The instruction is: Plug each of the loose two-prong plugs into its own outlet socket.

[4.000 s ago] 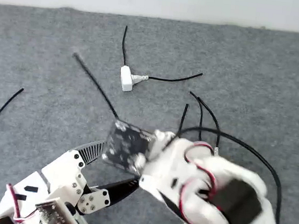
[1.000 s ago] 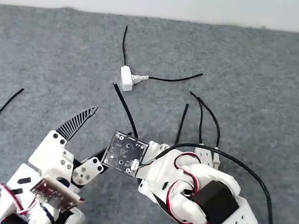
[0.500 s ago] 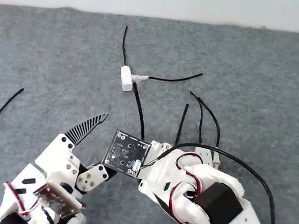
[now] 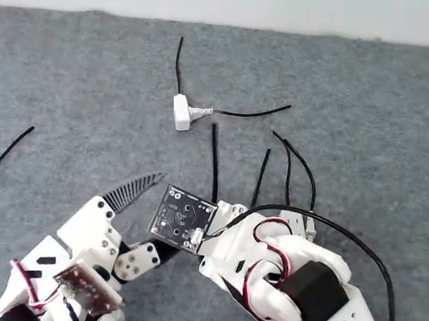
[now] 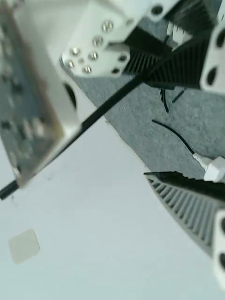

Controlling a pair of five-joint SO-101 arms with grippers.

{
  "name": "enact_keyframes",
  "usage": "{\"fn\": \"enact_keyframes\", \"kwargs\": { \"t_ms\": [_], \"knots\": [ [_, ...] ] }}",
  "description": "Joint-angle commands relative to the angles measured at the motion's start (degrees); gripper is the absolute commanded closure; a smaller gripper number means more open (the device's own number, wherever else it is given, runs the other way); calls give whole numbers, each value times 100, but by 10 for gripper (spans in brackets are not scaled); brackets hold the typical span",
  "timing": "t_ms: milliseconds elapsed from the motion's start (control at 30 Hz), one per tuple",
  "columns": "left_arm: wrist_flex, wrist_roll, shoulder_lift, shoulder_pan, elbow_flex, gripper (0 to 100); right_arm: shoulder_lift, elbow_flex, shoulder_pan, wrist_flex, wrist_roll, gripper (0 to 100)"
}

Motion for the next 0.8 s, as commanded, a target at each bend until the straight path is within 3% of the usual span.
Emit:
{"fn": "enact_keyframes", "kwargs": {
  "t_ms": [0, 233, 400, 600, 767],
  "knots": [
    [-299, 62, -97, -281, 136, 728, -163, -308, 180, 110, -18, 990],
    [-1248, 26, -97, -387, 1051, 728, -664, -527, 453, 409, 62, 990],
    [-2295, 62, -97, -1169, 1648, 728, -866, -62, 1086, 435, 290, 990],
    [-3051, 220, -62, -1389, 2132, 728, -910, 1222, 2079, -646, 598, 990],
    [-3077, 316, -53, -1398, 2202, 728, -655, 2505, 2176, -1560, 607, 990]
  ]
}}
